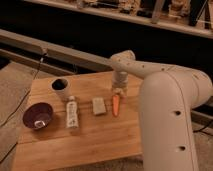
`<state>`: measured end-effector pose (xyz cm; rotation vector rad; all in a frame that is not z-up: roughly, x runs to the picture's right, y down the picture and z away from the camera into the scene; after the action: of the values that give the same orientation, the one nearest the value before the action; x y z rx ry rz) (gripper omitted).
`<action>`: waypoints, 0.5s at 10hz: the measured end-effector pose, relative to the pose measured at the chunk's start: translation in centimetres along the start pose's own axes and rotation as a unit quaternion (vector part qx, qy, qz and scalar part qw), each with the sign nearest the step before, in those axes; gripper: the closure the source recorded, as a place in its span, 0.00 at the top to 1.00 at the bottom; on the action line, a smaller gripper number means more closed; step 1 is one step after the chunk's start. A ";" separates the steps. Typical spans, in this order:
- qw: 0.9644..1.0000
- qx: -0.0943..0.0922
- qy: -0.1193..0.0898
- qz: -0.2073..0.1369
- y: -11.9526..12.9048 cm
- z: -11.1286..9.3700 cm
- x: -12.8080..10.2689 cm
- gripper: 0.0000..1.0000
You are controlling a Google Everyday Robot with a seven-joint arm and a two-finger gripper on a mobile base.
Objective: Drag the pepper across the table
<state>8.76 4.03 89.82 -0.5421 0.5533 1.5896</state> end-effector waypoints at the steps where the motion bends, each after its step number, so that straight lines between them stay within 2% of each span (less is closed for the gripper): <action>1: 1.000 0.001 0.002 0.000 -0.2 0.4 0.0 0.65; 5: 1.000 0.002 0.001 -0.005 0.0 0.7 -0.7 0.65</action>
<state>8.77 3.92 90.79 -0.5435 0.5536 1.5785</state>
